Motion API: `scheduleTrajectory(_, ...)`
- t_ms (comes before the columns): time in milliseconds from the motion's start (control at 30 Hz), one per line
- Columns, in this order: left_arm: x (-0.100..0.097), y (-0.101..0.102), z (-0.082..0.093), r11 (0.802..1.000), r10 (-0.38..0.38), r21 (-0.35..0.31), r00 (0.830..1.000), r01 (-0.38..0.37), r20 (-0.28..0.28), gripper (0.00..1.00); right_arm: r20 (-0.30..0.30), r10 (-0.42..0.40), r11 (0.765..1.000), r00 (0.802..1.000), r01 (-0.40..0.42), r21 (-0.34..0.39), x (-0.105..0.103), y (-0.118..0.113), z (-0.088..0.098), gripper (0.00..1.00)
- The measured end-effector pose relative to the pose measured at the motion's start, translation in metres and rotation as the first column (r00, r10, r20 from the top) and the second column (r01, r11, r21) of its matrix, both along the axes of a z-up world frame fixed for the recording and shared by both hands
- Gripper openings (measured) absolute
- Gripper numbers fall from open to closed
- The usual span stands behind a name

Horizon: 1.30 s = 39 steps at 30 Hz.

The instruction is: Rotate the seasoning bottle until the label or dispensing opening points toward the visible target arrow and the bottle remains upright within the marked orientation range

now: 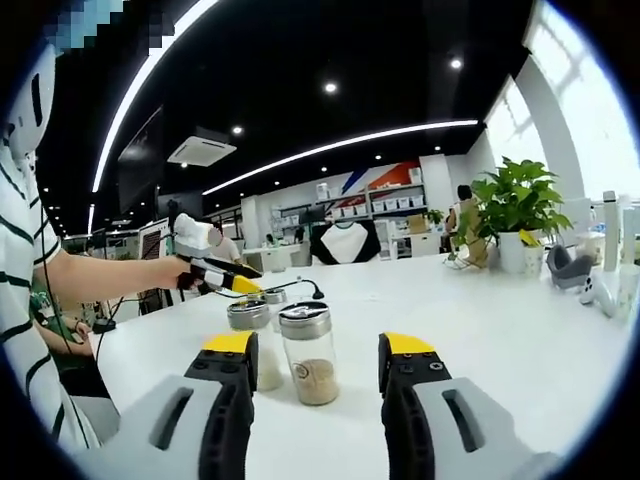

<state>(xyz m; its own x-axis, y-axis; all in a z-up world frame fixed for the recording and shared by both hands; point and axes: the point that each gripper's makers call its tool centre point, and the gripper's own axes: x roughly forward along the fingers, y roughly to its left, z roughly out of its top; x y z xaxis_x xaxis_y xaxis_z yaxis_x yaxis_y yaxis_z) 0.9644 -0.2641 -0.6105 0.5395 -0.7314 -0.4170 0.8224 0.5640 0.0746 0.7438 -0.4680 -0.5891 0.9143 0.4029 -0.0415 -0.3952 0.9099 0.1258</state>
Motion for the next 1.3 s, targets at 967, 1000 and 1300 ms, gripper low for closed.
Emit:
scheduleTrajectory(967, 0.037, -0.013, -0.039, 0.986, 0.008, 0.169, 0.998, 0.002, -0.058, 0.47, -0.048, -0.028, 0.999, 0.998, 0.030, 0.025, 0.001, -0.016, -0.018, 0.42)
scheduleTrajectory(1000, 0.038, -0.012, -0.041, 0.983, 0.006, 0.184, 0.998, 0.004, -0.055, 0.45, -0.049, -0.029, 0.999, 0.998, 0.030, 0.025, 0.001, -0.016, -0.018, 0.42)
scheduleTrajectory(1300, 0.041, -0.014, -0.045, 0.974, 0.003, 0.228, 0.999, 0.007, -0.040, 0.38, -0.051, -0.033, 0.999, 0.998, 0.034, 0.026, 0.002, -0.020, -0.019, 0.42)
